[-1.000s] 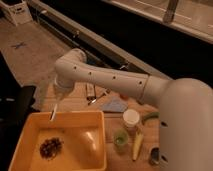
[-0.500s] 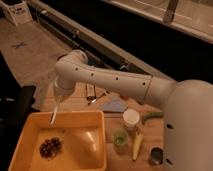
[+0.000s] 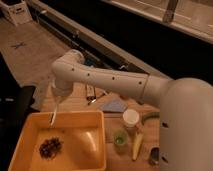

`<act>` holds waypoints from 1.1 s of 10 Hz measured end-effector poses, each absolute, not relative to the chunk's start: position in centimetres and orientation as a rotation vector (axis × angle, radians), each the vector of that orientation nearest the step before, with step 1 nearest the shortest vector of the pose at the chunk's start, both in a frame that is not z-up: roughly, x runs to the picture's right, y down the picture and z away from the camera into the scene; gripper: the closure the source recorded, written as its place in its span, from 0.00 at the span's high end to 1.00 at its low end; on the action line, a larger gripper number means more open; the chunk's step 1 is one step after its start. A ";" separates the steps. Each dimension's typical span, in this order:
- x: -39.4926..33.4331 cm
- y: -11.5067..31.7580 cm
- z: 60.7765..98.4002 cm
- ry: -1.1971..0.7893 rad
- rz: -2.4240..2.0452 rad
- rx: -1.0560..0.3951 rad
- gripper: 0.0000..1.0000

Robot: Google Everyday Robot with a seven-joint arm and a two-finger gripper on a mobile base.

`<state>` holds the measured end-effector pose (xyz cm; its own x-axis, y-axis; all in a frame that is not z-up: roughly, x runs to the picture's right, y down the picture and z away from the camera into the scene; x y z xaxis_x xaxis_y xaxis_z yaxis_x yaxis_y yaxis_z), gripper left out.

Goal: Place brush in tray

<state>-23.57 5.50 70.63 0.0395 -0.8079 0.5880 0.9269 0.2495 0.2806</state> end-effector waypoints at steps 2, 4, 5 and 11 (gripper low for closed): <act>-25.6 7.8 70.0 -0.722 -1.379 -0.226 0.18; -25.7 10.5 68.8 -0.725 -1.389 -0.240 0.18; -24.7 12.4 68.2 -0.724 -1.384 -0.259 0.18; -18.1 18.8 64.1 -0.689 -1.219 -0.347 0.18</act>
